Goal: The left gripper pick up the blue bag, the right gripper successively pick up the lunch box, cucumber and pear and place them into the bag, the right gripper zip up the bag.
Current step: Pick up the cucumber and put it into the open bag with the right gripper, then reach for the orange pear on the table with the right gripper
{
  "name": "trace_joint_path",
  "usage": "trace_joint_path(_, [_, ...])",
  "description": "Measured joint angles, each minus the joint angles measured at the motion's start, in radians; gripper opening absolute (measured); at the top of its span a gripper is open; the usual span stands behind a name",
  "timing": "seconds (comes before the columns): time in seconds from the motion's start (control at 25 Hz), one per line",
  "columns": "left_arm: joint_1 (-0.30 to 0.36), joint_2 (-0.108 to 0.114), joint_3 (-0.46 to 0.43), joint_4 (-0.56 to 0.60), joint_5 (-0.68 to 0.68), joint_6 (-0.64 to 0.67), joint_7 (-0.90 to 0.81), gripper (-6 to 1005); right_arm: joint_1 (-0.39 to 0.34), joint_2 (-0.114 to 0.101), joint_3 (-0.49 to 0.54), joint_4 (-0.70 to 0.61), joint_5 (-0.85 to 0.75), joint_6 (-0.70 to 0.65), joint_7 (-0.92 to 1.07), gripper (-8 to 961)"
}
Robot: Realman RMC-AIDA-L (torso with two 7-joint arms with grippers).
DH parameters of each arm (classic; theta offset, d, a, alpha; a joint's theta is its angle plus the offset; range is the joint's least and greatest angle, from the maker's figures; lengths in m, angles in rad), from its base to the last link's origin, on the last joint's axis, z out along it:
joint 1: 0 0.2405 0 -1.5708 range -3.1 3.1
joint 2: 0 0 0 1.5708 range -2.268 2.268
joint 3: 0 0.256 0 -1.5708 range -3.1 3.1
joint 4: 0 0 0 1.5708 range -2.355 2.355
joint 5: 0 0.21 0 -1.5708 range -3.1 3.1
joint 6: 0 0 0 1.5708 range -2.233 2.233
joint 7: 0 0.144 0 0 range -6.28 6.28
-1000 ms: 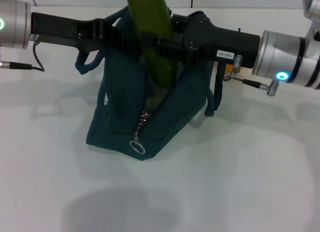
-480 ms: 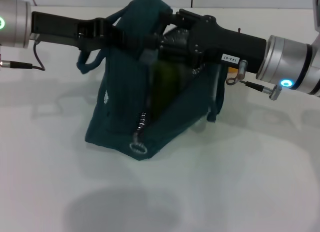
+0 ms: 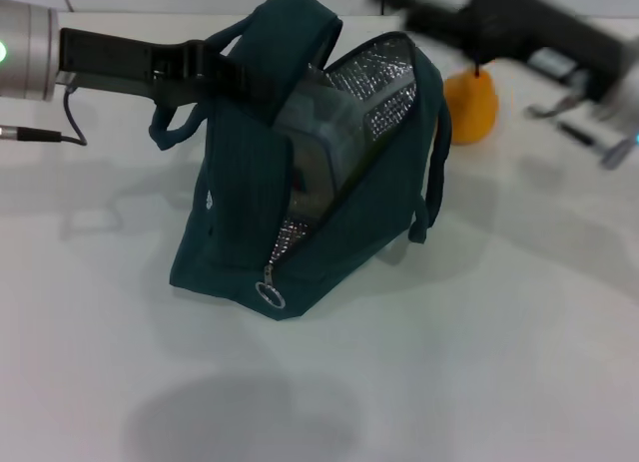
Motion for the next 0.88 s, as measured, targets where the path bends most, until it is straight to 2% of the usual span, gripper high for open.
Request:
trace_joint_path(0.2, [0.002, 0.003, -0.002, 0.000, 0.000, 0.004, -0.001, 41, -0.108, -0.011, 0.144, -0.022, -0.006, -0.001, 0.003, 882])
trace_joint_path(0.4, [0.002, 0.001, -0.002, 0.002, -0.001, 0.011, -0.001, 41, -0.155, -0.030, 0.189, 0.005, -0.010, 0.092, -0.021, 880])
trace_joint_path(0.52, [0.002, 0.001, 0.000, 0.004, -0.005, 0.011, 0.000, 41, -0.157, -0.030, 0.190, 0.028, -0.011, 0.181, -0.076, 879])
trace_joint_path(0.64, [0.001, 0.000, 0.001, 0.003, -0.008, 0.012, 0.003, 41, -0.144, -0.016, 0.187, 0.045, -0.011, 0.272, -0.122, 878])
trace_joint_path(0.72, [-0.001, 0.000, 0.001, 0.002, -0.008, 0.012, 0.004, 41, -0.115, -0.008, 0.172, 0.063, -0.017, 0.351, -0.147, 877])
trace_joint_path(0.88, [-0.004, 0.000, 0.001, 0.001, -0.009, 0.012, 0.005, 41, -0.036, -0.006, 0.141, 0.119, -0.057, 0.448, -0.141, 876])
